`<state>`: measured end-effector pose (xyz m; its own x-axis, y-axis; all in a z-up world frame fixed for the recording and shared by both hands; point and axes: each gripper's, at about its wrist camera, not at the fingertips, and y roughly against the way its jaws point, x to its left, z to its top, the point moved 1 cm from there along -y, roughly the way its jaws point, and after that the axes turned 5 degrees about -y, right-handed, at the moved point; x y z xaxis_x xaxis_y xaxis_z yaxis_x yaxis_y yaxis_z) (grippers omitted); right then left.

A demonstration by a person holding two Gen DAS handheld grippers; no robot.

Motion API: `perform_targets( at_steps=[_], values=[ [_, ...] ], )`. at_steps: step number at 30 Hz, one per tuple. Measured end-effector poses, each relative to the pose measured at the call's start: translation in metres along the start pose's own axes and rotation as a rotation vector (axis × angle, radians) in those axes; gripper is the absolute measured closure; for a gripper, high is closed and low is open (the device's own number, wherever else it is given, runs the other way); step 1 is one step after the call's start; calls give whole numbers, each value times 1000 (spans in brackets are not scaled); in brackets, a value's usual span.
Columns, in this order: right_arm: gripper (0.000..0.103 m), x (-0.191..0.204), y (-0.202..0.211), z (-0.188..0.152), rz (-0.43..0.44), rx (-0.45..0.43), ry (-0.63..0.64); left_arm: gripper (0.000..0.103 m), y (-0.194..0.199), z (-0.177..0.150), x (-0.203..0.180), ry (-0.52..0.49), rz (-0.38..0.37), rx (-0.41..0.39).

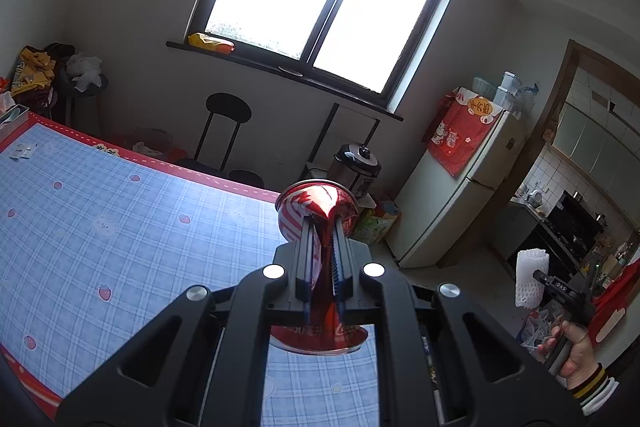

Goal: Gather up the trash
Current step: 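Release the foam net into the bucket with the right gripper while the left tool carries the can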

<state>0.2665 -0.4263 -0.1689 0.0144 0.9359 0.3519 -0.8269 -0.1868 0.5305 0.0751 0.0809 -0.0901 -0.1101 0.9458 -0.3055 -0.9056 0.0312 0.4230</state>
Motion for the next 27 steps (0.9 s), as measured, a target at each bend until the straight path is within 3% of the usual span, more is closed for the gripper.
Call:
perform_targets(
  at_steps=[8, 13, 20, 27],
  values=[
    [29, 2, -10, 17, -10, -43, -11, 91, 14, 2, 10, -5, 42, -1],
    [6, 7, 7, 25, -47, -97, -35, 91, 16, 7, 5, -32, 23, -6],
    [5, 4, 42, 18, -87, -105, -44, 91, -1, 16, -29, -105, -91, 8],
    [5, -21, 81, 5, -137, -117, -77, 91, -39, 11, -99, -203, -273, 60]
  ],
)
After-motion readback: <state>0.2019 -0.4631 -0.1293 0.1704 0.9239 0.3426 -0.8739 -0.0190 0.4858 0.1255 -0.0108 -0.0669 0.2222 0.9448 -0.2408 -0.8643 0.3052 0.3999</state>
